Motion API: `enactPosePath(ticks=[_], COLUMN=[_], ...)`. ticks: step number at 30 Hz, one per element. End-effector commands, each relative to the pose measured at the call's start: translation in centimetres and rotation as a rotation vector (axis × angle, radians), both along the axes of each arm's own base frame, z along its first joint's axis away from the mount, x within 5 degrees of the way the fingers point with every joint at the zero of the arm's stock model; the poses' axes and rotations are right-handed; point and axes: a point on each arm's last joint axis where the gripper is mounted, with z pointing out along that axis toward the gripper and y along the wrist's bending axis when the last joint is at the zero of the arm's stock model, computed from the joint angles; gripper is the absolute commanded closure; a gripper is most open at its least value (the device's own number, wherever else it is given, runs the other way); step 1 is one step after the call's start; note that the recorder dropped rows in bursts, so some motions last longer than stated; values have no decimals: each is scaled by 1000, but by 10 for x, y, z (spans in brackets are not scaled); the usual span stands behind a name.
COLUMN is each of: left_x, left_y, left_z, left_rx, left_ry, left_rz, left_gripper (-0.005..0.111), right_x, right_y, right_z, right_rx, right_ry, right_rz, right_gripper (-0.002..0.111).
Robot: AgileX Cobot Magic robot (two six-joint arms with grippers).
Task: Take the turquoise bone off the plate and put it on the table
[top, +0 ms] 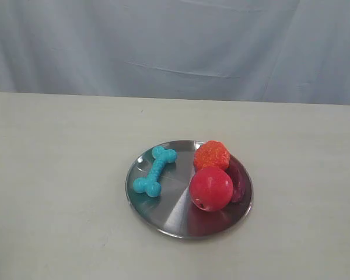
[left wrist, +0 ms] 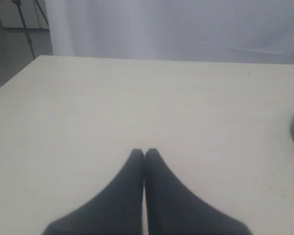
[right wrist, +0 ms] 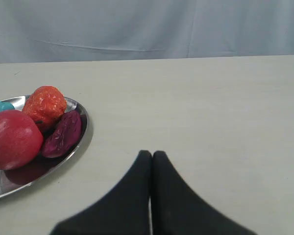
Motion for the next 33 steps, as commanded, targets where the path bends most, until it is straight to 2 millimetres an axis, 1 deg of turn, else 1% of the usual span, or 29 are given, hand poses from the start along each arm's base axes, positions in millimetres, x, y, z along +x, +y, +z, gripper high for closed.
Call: enactPosePath(ticks=[1, 12, 15, 18, 20, 24, 29, 33], left_x=[0, 0, 0, 0, 0, 0, 0, 0], left_y=[0, 0, 0, 0, 0, 0, 0, 0], left_z=[0, 0, 0, 0, 0, 0, 0, 0], left_rx=[-6, -6, -6, -6, -6, -6, -6, -6], left_ry=[-5, -5, -5, -5, -5, -5, -5, -5], left_rz=[6, 6, 6, 6, 6, 6, 6, 6], left_gripper=[107, 107, 107, 107, 107, 107, 107, 107], right_x=[0, 0, 3, 4, 3, 0, -12, -22], right_y=[0, 0, 0, 3, 5, 9, 18, 24], right_z=[0, 1, 13, 32, 41, 55, 79, 91], right_rx=[-7, -22, -92, -172, -219, -350, -466, -526], right_ry=[-9, -10, -127, -327, -420, -535, -825, -996], right_rz=[5, 5, 23, 54, 69, 87, 117, 134], right_gripper=[109, 109, 109, 109, 109, 109, 109, 109])
